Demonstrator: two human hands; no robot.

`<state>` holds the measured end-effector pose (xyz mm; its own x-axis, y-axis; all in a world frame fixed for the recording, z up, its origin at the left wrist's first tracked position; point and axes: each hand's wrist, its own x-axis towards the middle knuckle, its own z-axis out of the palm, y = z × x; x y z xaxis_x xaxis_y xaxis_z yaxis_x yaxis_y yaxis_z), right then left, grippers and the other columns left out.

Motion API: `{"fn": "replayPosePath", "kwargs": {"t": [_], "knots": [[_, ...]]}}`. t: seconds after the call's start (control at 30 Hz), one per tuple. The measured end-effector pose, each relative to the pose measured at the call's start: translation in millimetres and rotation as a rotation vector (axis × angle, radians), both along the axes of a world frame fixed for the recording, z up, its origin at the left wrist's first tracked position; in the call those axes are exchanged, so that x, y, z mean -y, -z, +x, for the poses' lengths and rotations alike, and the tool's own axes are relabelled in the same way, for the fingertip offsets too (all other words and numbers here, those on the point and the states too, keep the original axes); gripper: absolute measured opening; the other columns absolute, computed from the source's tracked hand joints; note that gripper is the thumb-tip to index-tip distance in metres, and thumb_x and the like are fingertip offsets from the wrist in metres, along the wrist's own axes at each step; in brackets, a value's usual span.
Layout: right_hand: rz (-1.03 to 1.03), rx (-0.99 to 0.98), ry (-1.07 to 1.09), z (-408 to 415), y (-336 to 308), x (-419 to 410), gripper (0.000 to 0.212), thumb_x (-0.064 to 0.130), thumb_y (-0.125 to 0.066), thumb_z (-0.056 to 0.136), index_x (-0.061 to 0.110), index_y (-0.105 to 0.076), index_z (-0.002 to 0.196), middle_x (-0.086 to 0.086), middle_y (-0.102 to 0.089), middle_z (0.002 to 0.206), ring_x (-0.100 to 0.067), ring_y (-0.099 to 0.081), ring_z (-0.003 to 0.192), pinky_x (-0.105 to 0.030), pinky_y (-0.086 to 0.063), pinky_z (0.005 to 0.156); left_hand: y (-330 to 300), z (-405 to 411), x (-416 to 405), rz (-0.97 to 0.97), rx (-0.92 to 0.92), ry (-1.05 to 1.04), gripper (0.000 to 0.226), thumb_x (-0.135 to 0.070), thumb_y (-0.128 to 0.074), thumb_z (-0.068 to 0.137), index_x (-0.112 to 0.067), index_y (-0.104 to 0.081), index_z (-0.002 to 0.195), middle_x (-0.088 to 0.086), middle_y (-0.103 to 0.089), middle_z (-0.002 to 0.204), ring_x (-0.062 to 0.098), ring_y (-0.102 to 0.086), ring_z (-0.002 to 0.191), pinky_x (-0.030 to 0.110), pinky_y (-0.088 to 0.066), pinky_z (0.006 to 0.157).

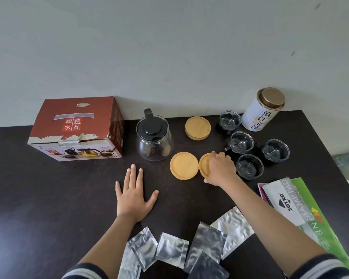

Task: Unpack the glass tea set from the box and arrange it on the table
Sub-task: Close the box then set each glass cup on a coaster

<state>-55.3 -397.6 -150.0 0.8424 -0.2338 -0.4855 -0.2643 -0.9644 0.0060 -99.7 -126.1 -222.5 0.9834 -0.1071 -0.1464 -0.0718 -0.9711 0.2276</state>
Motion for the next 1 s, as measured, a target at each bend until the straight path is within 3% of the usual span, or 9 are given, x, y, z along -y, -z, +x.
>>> {"fn": "replayPosePath", "kwargs": {"t": [0.2,0.3,0.47,0.57,0.63,0.77,0.87,1.0], "knots": [[0.068,0.144,-0.014,-12.2,6.2,0.5,0.105,0.051,-0.074,0.075,0.012,-0.013,0.151,-0.018,-0.027,0.148,-0.035,-0.029,0.137,-0.046,-0.026,0.114,0.8,-0.3,-0.5,0.008,-0.002,-0.004,0.091,-0.074,-0.021,0.08,-0.019,-0.012,0.153,-0.001,0.006,0.161,0.017,0.005,0.148,0.055,-0.008,0.115],[0.094,0.185,-0.045,-17.9,10.3,-6.1,0.101,0.045,-0.073,0.079,0.015,-0.009,0.152,-0.02,-0.01,0.157,-0.036,-0.014,0.145,-0.047,-0.016,0.118,0.0,0.3,0.5,0.008,0.001,-0.004,0.092,-0.074,-0.02,0.08,-0.019,-0.012,0.153,-0.001,0.006,0.161,0.017,0.006,0.148,0.054,-0.008,0.115],[0.164,0.206,-0.06,-20.2,9.8,-21.5,0.101,0.035,-0.074,0.08,0.014,-0.007,0.152,-0.018,-0.005,0.159,-0.033,-0.008,0.147,-0.045,-0.015,0.119,-4.7,0.7,1.3,-0.042,-0.015,-0.025,0.095,-0.075,-0.024,0.075,-0.019,-0.017,0.152,-0.001,0.0,0.161,0.017,0.001,0.148,0.053,-0.006,0.116],[0.392,0.266,-0.057,-7.7,-2.2,-39.9,0.097,0.029,-0.074,0.081,0.015,-0.01,0.152,-0.012,-0.009,0.16,-0.028,-0.014,0.147,-0.04,-0.025,0.117,-16.1,11.7,8.4,-0.196,0.02,-0.108,0.098,-0.072,-0.045,0.075,-0.011,-0.024,0.148,0.007,-0.019,0.158,0.024,-0.015,0.146,0.052,-0.011,0.116],[0.602,0.335,-0.036,6.7,-11.2,-55.8,0.09,0.029,-0.071,0.084,0.017,-0.014,0.152,-0.005,-0.016,0.159,-0.023,-0.02,0.146,-0.038,-0.031,0.114,-28.0,26.1,16.1,-0.335,0.098,-0.174,0.098,-0.058,-0.066,0.076,-0.003,-0.025,0.147,0.014,-0.028,0.153,0.028,-0.023,0.143,0.05,-0.019,0.116],[0.973,0.311,0.195,43.4,-19.2,-77.2,0.095,0.035,-0.077,0.077,0.024,-0.02,0.151,0.001,-0.027,0.156,-0.021,-0.032,0.14,-0.042,-0.034,0.113,-56.0,63.1,29.6,-0.595,0.101,-0.261,0.108,-0.04,-0.08,0.072,-0.004,-0.013,0.15,0.013,-0.024,0.153,0.026,-0.02,0.143,0.04,-0.026,0.115],[1.073,0.278,0.208,64.3,-13.2,-78.3,0.1,0.035,-0.082,0.07,0.027,-0.022,0.15,0.003,-0.033,0.152,-0.018,-0.037,0.137,-0.038,-0.035,0.112,-67.3,85.0,33.6,-0.66,0.037,-0.281,0.112,-0.033,-0.083,0.071,-0.008,-0.009,0.151,0.01,-0.021,0.154,0.023,-0.021,0.143,0.035,-0.028,0.111],[1.084,0.292,0.132,74.1,-8.1,-76.3,0.088,0.032,-0.081,0.071,0.03,-0.033,0.145,0.007,-0.045,0.143,-0.012,-0.044,0.13,-0.04,-0.042,0.108,-67.5,97.0,30.5,-0.649,0.027,-0.278,0.106,-0.031,-0.083,0.071,-0.011,-0.016,0.15,0.01,-0.028,0.15,0.024,-0.03,0.139,0.036,-0.034,0.107]]}}
